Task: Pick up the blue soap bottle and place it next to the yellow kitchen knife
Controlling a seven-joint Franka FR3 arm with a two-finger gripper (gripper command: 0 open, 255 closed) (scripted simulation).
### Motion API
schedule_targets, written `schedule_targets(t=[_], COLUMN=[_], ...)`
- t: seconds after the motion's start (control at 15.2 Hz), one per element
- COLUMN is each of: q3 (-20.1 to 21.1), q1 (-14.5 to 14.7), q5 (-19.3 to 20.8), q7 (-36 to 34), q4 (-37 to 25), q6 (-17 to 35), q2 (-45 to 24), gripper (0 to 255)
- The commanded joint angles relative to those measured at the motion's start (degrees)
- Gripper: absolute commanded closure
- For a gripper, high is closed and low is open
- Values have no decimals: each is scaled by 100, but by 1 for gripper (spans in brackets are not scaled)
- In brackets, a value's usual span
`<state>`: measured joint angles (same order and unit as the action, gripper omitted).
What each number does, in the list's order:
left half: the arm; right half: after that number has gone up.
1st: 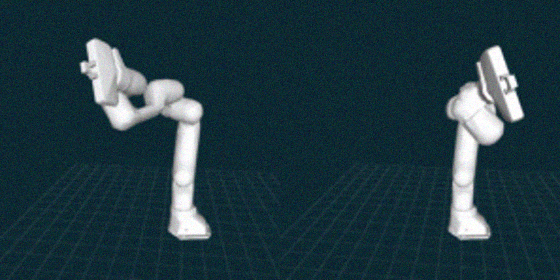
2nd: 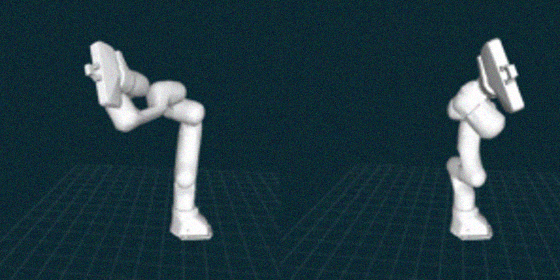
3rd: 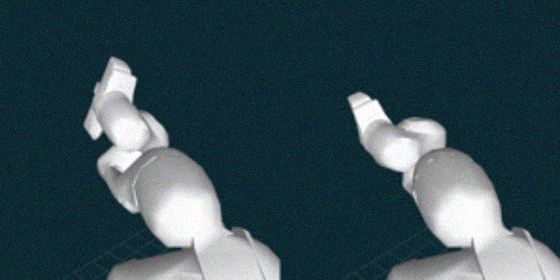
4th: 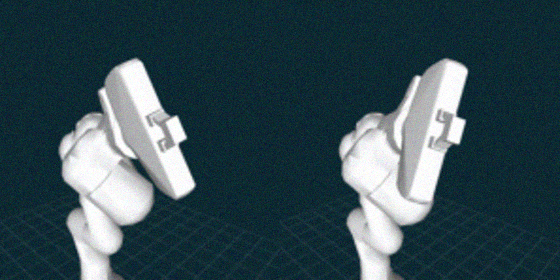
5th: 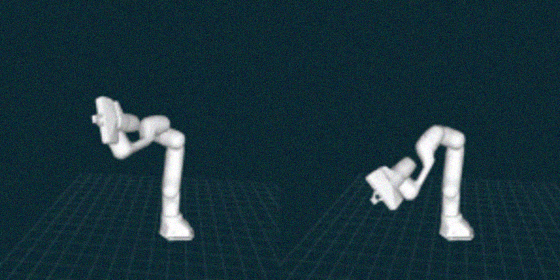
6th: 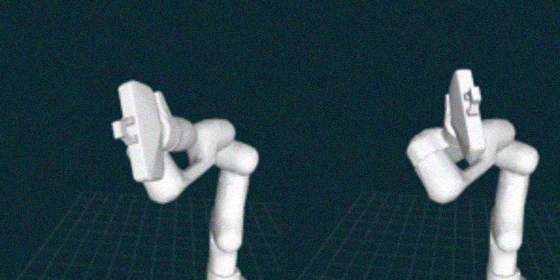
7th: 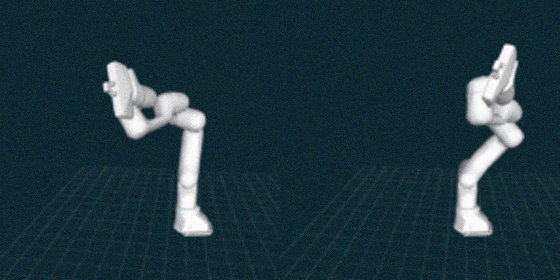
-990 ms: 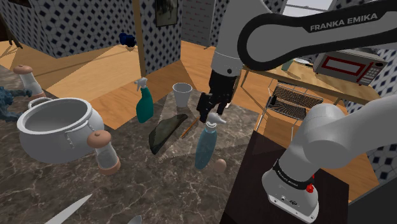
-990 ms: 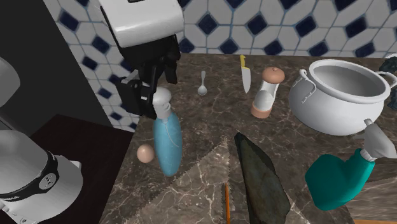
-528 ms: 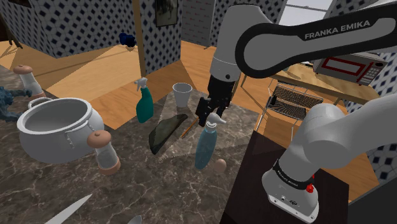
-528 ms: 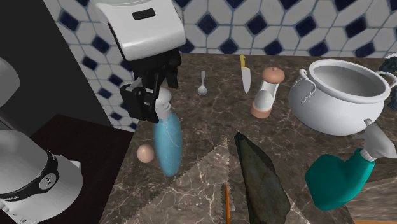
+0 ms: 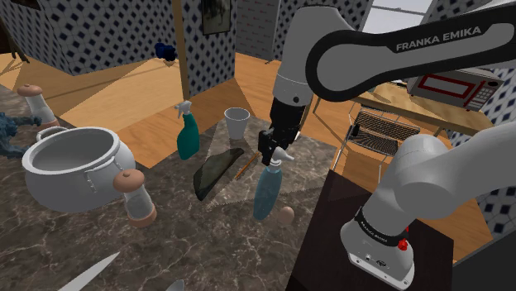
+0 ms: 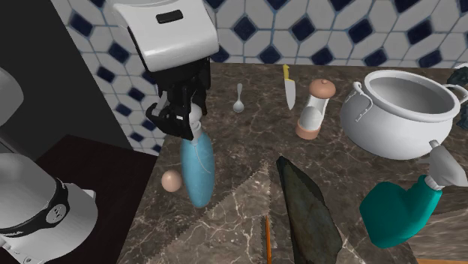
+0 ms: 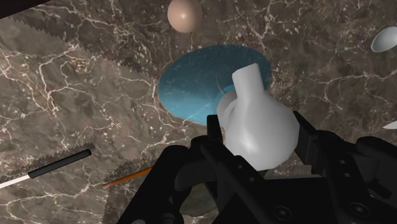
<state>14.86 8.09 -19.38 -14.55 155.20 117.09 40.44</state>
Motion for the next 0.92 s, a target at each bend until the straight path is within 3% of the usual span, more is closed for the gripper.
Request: schedule_targets(t=[0.0,0.26,0.86], q3=[0,0,-124], q1=[0,0,-52], q5=[0,0,151], q7=[0,0,-110], q4=[1,2,-576], q6=[0,2,-757], q2=[0,-1,187], gripper=[255,255,255])
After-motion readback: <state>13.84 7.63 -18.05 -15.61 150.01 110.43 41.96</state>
